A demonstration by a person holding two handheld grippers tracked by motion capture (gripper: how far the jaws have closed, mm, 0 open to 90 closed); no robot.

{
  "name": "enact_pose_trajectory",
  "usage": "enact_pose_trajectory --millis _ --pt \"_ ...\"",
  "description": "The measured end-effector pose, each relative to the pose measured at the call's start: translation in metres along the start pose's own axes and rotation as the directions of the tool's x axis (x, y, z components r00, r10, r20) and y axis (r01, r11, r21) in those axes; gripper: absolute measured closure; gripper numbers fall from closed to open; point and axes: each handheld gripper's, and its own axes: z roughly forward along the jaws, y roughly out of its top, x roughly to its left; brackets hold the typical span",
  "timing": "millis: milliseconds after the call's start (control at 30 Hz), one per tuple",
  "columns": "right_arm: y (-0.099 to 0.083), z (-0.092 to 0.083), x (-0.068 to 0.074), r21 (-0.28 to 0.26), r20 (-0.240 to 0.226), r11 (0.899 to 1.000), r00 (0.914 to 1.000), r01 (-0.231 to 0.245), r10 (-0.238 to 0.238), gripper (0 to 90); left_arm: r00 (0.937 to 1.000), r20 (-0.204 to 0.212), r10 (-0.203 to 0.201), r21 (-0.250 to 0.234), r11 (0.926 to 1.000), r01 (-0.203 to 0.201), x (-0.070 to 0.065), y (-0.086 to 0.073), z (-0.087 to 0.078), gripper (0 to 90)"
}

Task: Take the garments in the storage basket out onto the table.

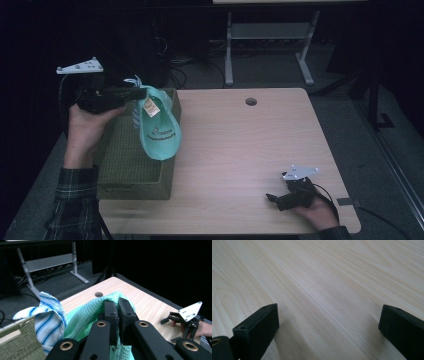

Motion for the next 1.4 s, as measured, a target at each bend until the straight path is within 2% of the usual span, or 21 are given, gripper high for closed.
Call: enact_pose_trajectory --millis 300,400,600,900,967,1133,1400 --pt "0.000 0.000 0.000 0.000 0.000 1.000 1.0000 0.000 0.000 2.6 0.9986 0.049 0.023 -0.002 0.9997 -0.022 -0.012 0.009 0.018 86.4" --pt "0.000 0.000 0.000 0.000 0.000 1.000 1.0000 0.000 0.000 2.6 0.9964 0.077 0.036 -0.001 0.9993 -0.036 -0.020 0.012 0.029 86.3" --pt "0.000 0.000 0.000 0.000 0.000 1.000 1.0000 0.000 0.000 2.6 0.9928 0.108 0.052 0.004 0.9986 -0.052 -0.032 0.015 0.046 86.3" --pt "0.000 0.000 0.000 0.000 0.000 1.000 1.0000 0.000 0.000 2.6 0.9850 0.155 0.076 0.006 0.9970 -0.078 -0.047 0.016 0.069 86.3" --pt "0.000 0.000 0.000 0.000 -0.002 1.000 1.0000 -0.003 0.003 2.6 0.9812 0.175 0.081 0.007 0.9965 -0.084 -0.052 0.016 0.077 86.3" --pt "0.000 0.000 0.000 0.000 -0.002 1.000 1.0000 -0.004 0.004 2.6 0.9763 0.197 0.090 0.011 0.9955 -0.094 -0.059 0.016 0.087 86.3" --pt "0.000 0.000 0.000 0.000 -0.001 1.000 1.0000 -0.004 0.004 2.6 0.9653 0.244 0.094 0.020 0.9946 -0.102 -0.070 0.005 0.109 86.3"
